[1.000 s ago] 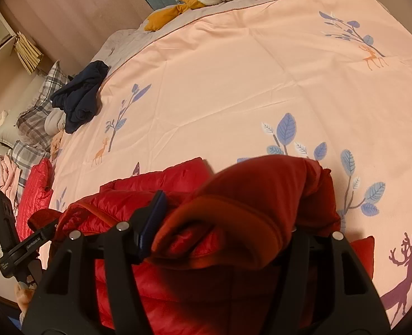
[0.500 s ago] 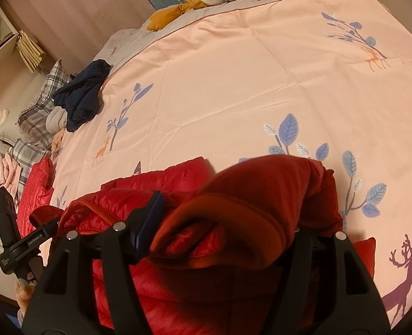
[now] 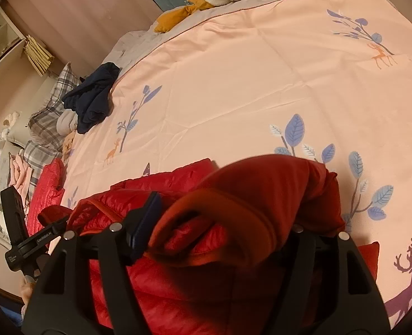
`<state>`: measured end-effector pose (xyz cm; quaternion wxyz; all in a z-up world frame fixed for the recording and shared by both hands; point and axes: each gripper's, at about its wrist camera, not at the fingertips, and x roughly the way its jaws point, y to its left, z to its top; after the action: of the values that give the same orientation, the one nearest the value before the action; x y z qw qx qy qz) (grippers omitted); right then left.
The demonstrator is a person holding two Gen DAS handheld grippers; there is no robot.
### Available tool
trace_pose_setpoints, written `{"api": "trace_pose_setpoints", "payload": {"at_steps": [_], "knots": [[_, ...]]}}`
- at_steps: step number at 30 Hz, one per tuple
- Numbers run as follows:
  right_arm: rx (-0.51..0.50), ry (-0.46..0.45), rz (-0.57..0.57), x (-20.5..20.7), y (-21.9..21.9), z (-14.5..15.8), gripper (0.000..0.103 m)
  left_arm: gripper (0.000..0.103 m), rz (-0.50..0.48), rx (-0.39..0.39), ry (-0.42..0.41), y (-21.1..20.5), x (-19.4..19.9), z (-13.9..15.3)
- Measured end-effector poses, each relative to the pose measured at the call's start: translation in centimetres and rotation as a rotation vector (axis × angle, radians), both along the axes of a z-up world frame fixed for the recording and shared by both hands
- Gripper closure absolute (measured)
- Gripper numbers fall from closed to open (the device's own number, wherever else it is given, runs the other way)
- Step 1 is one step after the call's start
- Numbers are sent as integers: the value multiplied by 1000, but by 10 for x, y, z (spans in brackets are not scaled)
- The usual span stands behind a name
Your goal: Fold large clothes
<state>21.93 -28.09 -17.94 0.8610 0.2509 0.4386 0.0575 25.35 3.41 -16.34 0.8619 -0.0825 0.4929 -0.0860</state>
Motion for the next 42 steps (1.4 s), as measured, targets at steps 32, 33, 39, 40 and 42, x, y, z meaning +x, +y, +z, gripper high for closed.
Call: {"api": "trace_pose_setpoints", "payload": {"at_steps": [32, 33, 39, 40, 42], "knots": [[67, -62, 23, -11, -7, 15, 21, 17, 16, 13, -89, -5, -19, 30], [67, -62, 23, -11, -7, 14, 21, 16, 16, 13, -89, -5, -19, 30], [71, -65, 21, -11, -8, 16, 19, 16, 20, 15, -86, -5, -19, 31], [71, -66, 20, -11, -9, 17, 19, 16, 20, 16, -86, -5, -19, 31], [73, -71, 15, -12, -10, 18, 17, 16, 21, 19, -87, -5, -18, 32]]}}
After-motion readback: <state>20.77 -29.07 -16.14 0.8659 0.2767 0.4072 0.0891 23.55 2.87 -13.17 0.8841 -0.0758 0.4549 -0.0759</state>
